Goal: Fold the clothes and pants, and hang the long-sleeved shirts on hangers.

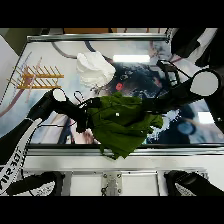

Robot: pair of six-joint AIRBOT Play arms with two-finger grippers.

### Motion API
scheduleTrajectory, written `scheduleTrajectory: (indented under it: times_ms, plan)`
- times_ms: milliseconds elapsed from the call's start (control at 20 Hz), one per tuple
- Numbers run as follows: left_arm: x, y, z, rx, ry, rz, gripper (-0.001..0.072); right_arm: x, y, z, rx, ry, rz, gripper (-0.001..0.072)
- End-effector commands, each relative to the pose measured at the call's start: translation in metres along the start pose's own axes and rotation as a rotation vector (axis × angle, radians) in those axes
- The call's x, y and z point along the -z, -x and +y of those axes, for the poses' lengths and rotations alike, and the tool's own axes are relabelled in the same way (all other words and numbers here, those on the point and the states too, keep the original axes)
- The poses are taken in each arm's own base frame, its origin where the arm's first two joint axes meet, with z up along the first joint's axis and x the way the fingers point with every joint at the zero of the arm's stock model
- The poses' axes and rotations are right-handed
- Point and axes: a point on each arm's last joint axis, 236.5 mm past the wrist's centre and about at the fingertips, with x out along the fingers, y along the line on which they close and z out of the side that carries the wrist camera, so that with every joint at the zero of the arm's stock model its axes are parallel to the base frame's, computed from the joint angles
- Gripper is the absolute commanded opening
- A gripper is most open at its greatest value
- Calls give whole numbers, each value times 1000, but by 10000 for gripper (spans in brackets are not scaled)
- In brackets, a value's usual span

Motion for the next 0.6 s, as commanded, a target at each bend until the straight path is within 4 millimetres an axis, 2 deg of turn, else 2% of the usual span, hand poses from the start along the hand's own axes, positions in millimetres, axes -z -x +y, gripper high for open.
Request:
scheduleTrajectory:
  times_ms: [0,300,550]
  plan:
    - [-1,0,0,-2,11,-3,12,-6,-1,27,-49,51,-48,10]
    - [-1,0,0,-2,11,-3,12,-14,0,78,-171,113,-124,10]
    - [-1,0,1,-2,11,-3,12,-17,-7,106,-254,124,-134,10]
